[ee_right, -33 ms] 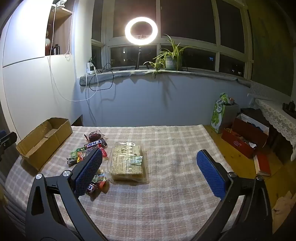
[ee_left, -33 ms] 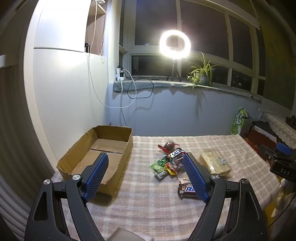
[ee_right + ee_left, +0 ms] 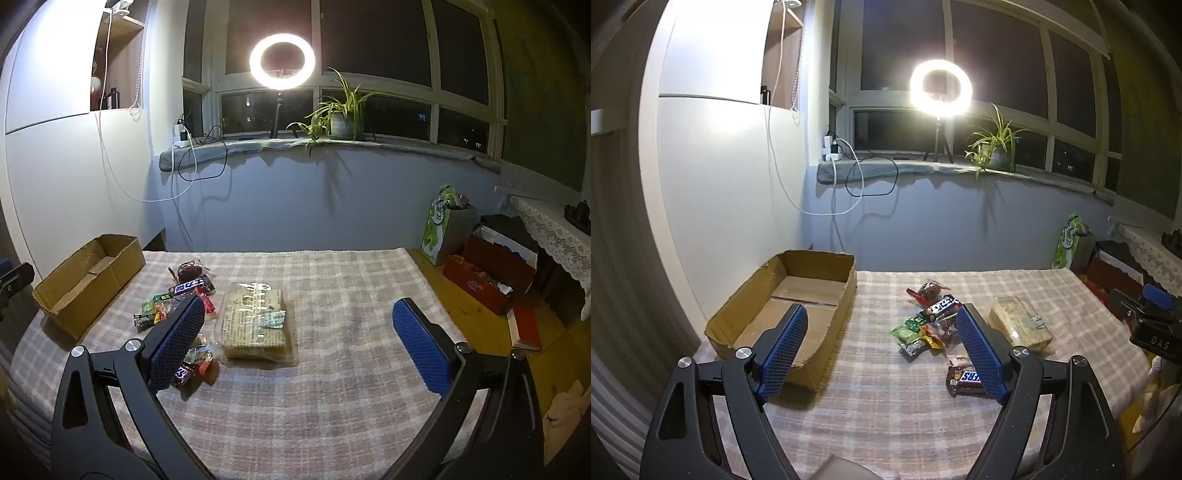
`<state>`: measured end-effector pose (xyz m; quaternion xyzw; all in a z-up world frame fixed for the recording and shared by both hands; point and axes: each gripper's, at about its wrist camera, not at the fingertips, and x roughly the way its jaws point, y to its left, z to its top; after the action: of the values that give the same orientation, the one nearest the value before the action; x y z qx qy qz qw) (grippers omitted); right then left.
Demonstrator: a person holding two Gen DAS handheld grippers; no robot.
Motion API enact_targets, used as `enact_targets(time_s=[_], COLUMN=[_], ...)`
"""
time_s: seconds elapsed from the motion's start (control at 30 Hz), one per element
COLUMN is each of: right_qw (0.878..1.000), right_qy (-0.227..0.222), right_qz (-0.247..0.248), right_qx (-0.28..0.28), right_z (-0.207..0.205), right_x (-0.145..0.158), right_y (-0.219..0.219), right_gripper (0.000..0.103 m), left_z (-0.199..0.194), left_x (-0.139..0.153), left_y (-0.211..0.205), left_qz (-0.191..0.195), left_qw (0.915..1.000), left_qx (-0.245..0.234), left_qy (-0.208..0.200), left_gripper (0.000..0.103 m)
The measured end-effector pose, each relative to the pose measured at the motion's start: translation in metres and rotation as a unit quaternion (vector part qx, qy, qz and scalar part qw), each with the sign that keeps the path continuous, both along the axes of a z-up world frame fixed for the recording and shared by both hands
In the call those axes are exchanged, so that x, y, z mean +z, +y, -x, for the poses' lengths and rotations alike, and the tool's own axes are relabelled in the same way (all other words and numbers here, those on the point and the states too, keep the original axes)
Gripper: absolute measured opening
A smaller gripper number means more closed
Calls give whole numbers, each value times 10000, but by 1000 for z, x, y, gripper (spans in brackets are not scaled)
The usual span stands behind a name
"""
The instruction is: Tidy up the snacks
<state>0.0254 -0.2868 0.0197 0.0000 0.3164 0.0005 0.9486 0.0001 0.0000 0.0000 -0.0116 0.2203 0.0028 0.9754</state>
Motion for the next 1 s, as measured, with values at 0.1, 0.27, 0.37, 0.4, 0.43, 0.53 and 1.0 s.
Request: enact_targets(time_s=[0.1, 0.27, 0.37, 0.4, 0.43, 0.53, 1.0], right_qw=[10000, 10000, 10000, 10000, 10000, 10000, 10000], right_qy=[41, 40, 34, 25, 15, 2, 12], right_qz=[5, -7, 4, 5, 6, -12, 4], right_qx=[2, -3, 6, 8, 3, 1, 14], right_z=[-1, -1, 0, 0, 1, -1, 2], right_x=[0, 1, 3, 3, 4, 3, 8], right_y=[1, 2, 0, -2, -4, 3, 5], right_gripper=[103, 103, 103, 103, 103, 103, 103], left_z=[0, 0, -3, -1, -2, -1, -2], left_x=[0, -1, 1, 3, 2, 2, 3], left_y=[0, 0, 0, 2, 2, 2, 1], left_qz=[1, 27, 35, 35, 34, 33, 28], left_qw=[10000, 10000, 10000, 10000, 10000, 10000, 10000], left_qx=[-20, -5, -13, -13, -13, -19, -22], left_qy=[-2, -6, -9, -9, -6, -19, -32], left_gripper=[83, 83, 83, 83, 83, 83, 83])
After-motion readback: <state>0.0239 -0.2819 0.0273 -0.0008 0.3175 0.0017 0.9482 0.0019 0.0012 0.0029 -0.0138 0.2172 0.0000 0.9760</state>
